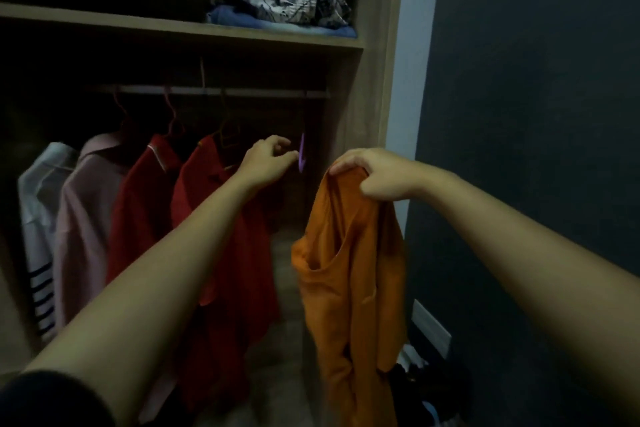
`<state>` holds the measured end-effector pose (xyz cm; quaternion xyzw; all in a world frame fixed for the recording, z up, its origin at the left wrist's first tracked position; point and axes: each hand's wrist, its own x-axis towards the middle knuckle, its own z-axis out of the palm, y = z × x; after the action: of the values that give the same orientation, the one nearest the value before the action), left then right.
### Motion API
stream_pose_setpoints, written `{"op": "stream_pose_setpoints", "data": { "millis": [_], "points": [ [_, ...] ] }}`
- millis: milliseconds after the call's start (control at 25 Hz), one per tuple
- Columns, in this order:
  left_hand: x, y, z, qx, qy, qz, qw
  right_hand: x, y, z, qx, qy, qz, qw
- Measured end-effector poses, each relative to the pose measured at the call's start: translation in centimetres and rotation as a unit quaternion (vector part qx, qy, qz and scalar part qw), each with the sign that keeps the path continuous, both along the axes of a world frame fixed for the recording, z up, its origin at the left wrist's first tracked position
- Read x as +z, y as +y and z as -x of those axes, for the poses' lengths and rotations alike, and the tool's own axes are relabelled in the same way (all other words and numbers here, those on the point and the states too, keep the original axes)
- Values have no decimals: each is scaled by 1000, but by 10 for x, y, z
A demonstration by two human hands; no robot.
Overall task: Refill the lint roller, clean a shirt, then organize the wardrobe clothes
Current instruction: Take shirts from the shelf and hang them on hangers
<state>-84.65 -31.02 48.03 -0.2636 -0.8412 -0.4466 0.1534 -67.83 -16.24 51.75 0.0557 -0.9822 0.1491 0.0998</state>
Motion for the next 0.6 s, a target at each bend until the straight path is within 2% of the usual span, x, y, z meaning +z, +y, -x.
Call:
{"op": "stream_pose_setpoints", "data": {
  "millis": [200,320,600],
  "points": [
    [17,66,66,36,-112,-48,992,9,15,10,-34,22,22,999],
    [17,97,93,16,-188,-73,979,11,20,14,-67,25,9,997],
    [26,127,111,57,-123,-78,988,18,31,17,-74,28,8,997]
  ]
}}
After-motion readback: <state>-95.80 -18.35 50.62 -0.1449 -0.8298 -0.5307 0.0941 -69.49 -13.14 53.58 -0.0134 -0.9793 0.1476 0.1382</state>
